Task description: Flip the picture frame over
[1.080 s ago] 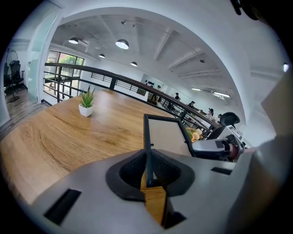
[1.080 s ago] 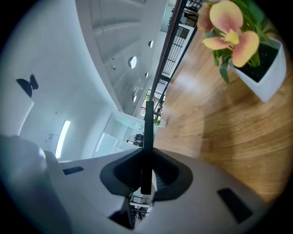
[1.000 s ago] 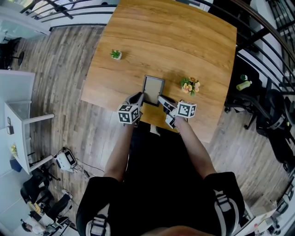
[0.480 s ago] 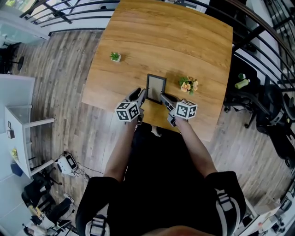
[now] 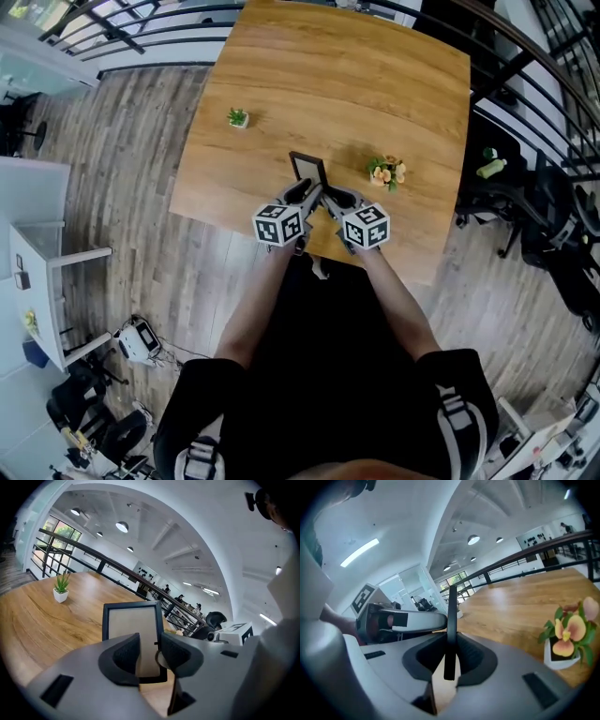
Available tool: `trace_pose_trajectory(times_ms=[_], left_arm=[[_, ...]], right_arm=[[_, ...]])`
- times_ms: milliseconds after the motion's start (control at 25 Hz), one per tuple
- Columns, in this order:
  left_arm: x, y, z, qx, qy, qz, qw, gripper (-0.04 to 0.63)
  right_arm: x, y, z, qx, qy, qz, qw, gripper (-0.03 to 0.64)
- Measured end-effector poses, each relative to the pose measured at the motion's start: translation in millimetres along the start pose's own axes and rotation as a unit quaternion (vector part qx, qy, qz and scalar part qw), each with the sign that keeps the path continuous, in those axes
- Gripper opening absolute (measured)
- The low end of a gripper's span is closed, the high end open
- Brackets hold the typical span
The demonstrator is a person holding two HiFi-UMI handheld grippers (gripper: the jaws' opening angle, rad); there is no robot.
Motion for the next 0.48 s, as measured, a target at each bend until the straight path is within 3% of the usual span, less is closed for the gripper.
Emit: trace_pose_trajectory(times_ms=[480], left_arm=[[-6, 31, 4, 0.001, -0.043, 0.030, 0.9986, 0.146]], right_arm=[[-26, 15, -13, -0.012, -0.055, 0.070, 0.996, 0.072]])
Point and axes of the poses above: the fingertips, and each gripper's own axes: z backward along the fingers, x to its right, y out of its top, the point moved 7 cm from there along z, backward along the fingers, and after that the axes turned 4 degrees about z, right-handed, at the moved point
